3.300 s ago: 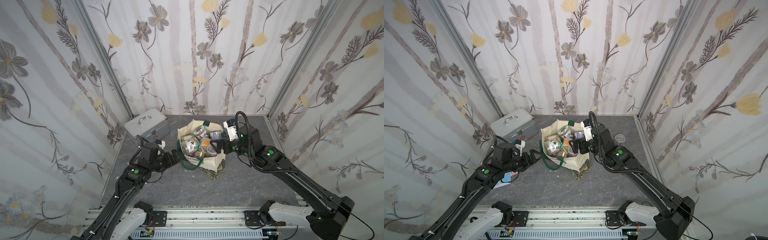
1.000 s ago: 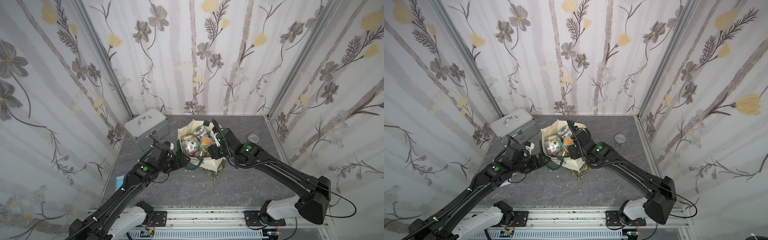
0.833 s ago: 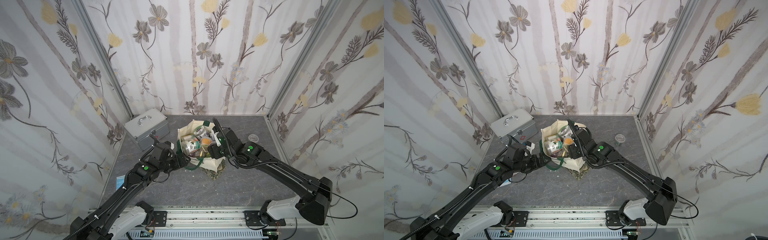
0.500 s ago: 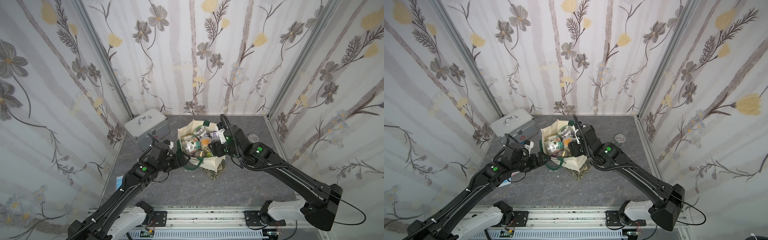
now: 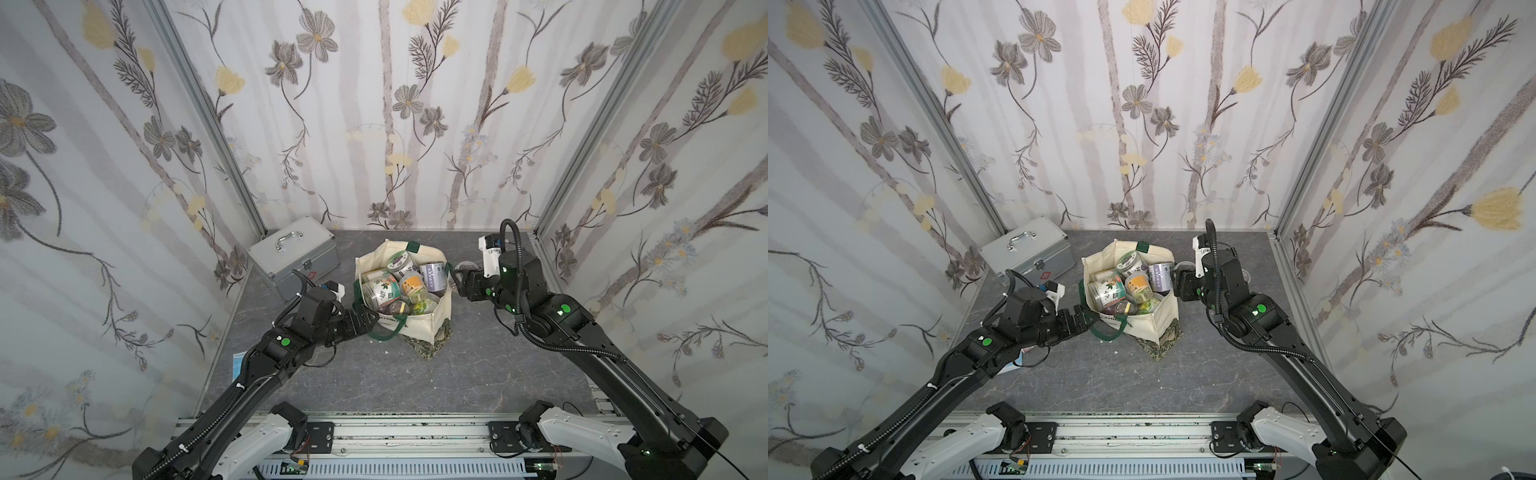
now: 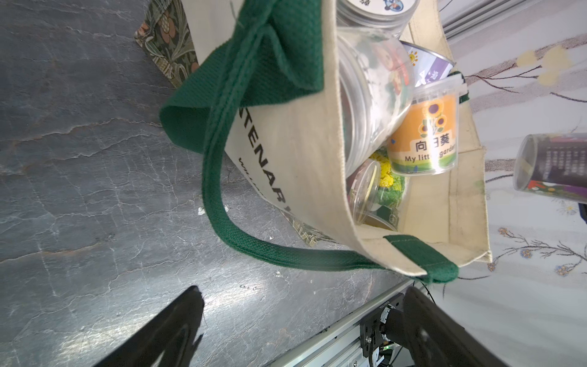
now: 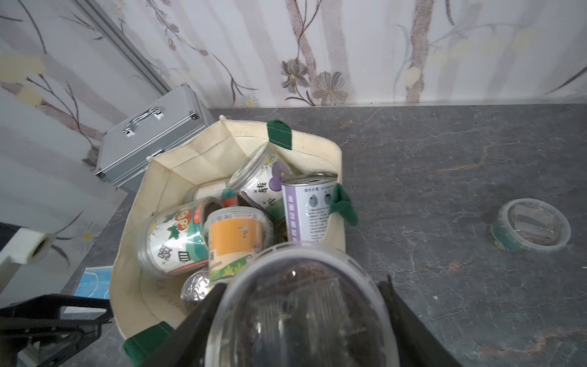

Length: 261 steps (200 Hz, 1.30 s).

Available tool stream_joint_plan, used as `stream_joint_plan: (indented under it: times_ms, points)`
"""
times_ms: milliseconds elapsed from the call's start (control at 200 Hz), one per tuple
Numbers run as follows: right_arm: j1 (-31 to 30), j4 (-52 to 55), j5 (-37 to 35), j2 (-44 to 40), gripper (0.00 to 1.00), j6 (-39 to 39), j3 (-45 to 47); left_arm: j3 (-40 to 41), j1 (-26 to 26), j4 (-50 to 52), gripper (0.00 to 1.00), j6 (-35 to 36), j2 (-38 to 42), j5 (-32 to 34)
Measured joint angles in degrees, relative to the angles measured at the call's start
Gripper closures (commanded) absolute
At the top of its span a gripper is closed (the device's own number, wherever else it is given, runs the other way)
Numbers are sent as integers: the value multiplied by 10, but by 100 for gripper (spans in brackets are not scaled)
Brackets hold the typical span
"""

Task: Take out the seed jars from the canvas bag
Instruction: Place the seed jar at the center of the board.

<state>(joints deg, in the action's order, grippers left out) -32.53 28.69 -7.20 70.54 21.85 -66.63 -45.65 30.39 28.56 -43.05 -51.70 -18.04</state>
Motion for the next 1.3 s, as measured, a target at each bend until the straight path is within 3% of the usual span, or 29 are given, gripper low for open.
stream_joint_plan:
  times_ms: [340,629,899,1304]
  points:
    - [186,-63,-26,-25,34,16,188,11,0,0,0,0,8,0]
    - [289,-165,-33,67,34,21,263,11,0,5,0,9,15,0]
    - [327,-235,-34,169,33,-2,251,11,0,9,0,10,16,5]
    - [346,-256,-33,266,30,-38,193,7,-1,8,0,11,-13,11]
